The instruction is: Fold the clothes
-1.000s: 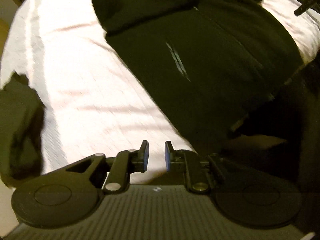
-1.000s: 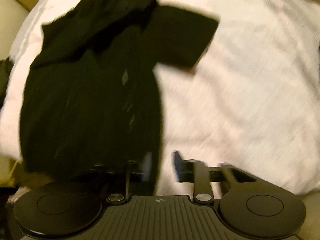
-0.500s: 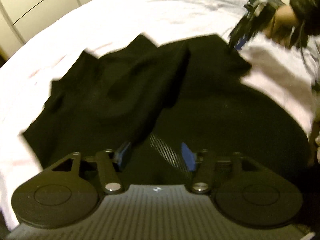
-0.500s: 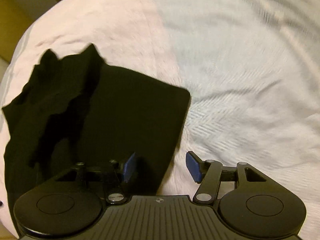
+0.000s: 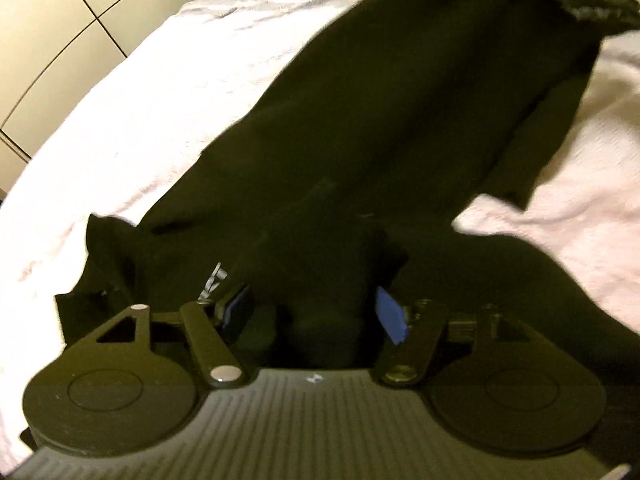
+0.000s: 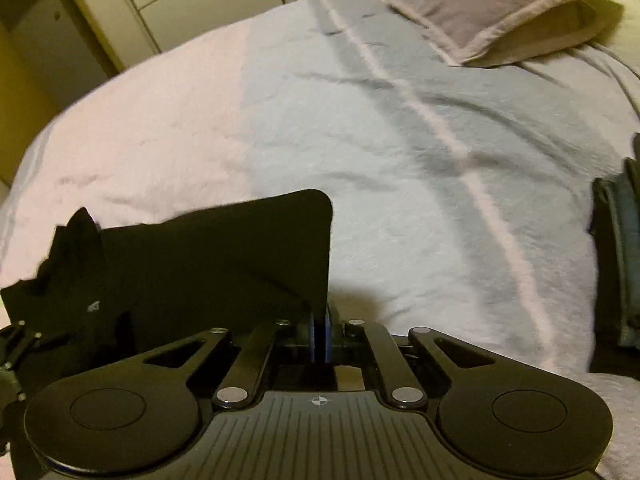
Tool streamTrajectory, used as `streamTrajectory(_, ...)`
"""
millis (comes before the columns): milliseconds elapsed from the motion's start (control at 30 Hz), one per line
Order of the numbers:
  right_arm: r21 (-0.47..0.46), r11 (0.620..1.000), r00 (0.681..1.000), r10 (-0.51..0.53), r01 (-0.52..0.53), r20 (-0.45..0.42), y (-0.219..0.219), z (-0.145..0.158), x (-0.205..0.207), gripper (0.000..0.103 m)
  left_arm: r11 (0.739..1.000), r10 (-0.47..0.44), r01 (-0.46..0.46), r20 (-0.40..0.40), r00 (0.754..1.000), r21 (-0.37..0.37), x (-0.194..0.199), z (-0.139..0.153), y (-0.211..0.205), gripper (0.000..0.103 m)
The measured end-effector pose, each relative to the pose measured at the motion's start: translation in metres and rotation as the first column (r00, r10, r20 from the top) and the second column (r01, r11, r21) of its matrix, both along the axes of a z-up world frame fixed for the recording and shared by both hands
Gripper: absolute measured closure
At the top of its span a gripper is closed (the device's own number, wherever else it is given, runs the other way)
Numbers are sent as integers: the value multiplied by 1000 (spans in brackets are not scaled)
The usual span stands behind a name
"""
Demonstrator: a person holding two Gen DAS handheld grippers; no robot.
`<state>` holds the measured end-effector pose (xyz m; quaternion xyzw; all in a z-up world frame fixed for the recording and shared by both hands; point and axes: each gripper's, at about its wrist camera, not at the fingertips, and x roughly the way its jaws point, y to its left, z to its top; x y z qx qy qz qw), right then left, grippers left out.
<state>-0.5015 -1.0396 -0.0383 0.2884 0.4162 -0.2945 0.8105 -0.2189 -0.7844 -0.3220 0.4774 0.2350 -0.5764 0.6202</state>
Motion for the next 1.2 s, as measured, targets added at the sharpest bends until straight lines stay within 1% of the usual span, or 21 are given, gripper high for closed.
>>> streamTrajectory(33, -4, 1000, 1000, 5, -5, -21, 1, -6, -1, 101, 1000, -5, 5, -5, 1000, 13, 2, -1, 0, 56)
streamTrajectory(67, -8, 1000, 999, 11, -11, -45, 4, -14, -1, 100, 1000, -10, 10, -10, 1000, 25, 4, -3, 0, 78)
streamTrajectory(100, -17, 1000, 998, 5, -6, -62, 8, -19, 0, 100, 999, -15, 16, -16, 1000, 38, 6, -4, -1, 92)
streamTrajectory(133, -26, 1000, 997, -4, 2, -77, 12, -24, 1, 97, 999, -14, 15, -17, 1000, 33, 9, -1, 2, 92)
streamTrajectory(200, -50, 998, 994, -31, 26, -100, 23, -31, 4, 84, 1000, 12, -12, -10, 1000, -19, 20, 15, 16, 94)
streamTrajectory(267, -67, 996, 994, -59, 53, -96, 35, -31, 5, 59, 994, 71, -71, -4, 997, -77, 38, 40, 34, 94)
streamTrajectory(333, -61, 996, 995, -72, 67, -76, 44, -29, 8, 56, 977, 157, -156, -4, 988, -145, 60, 70, 56, 94)
streamTrajectory(400, -70, 997, 996, -48, 43, -71, 57, -22, 18, 56, 944, 261, -255, -2, 965, -211, 90, 105, 84, 94)
streamTrajectory(500, -80, 997, 998, -23, 19, -53, 75, -11, 34, 55, 872, 422, -392, 44, 906, -294, 145, 152, 154, 94)
streamTrajectory(567, -82, 997, 999, -15, 11, -50, 91, -5, 46, 54, 818, 521, -463, 99, 848, -341, 184, 178, 209, 94)
streamTrajectory(600, -83, 996, 999, -12, 8, -49, 100, -1, 52, 54, 792, 569, -494, 139, 811, -358, 205, 188, 238, 94)
streamTrajectory(633, -79, 997, 999, -13, 9, -50, 110, 0, 58, 54, 757, 628, -542, 174, 759, -366, 228, 194, 268, 93)
streamTrajectory(700, -68, 998, 998, -16, 13, -53, 130, 2, 73, 52, 655, 753, -675, 227, 617, -340, 276, 196, 323, 86)
streamTrajectory(767, -47, 999, 998, -18, 16, -53, 153, 2, 88, 49, 528, 844, -804, 281, 458, -276, 318, 184, 372, 85)
streamTrajectory(800, -28, 1000, 999, -14, 13, -52, 165, 0, 97, 48, 466, 871, -849, 298, 391, -248, 333, 175, 393, 85)
streamTrajectory(833, -11, 1000, 998, -9, 8, -55, 177, -3, 106, 47, 419, 889, -880, 297, 348, -225, 342, 167, 410, 85)
streamTrajectory(900, 20, 1000, 998, 1, 0, -65, 198, -8, 122, 47, 372, 914, -909, 246, 323, -187, 347, 150, 435, 80)
streamTrajectory(933, 35, 999, 998, 9, -6, -69, 209, -10, 131, 47, 373, 916, -912, 225, 333, -168, 345, 142, 444, 77)
streamTrajectory(1000, 57, 998, 996, 27, -22, -81, 228, -15, 147, 46, 440, 890, -888, 194, 412, -134, 330, 125, 449, 69)
streamTrajectory(1100, 70, 996, 992, 56, -48, -109, 250, -19, 166, 44, 545, 836, -832, 147, 529, -105, 309, 101, 432, 68)
streamTrajectory(1200, 61, 996, 988, 72, -64, -135, 259, -17, 174, 41, 640, 768, -763, 91, 634, -91, 292, 77, 404, 68)
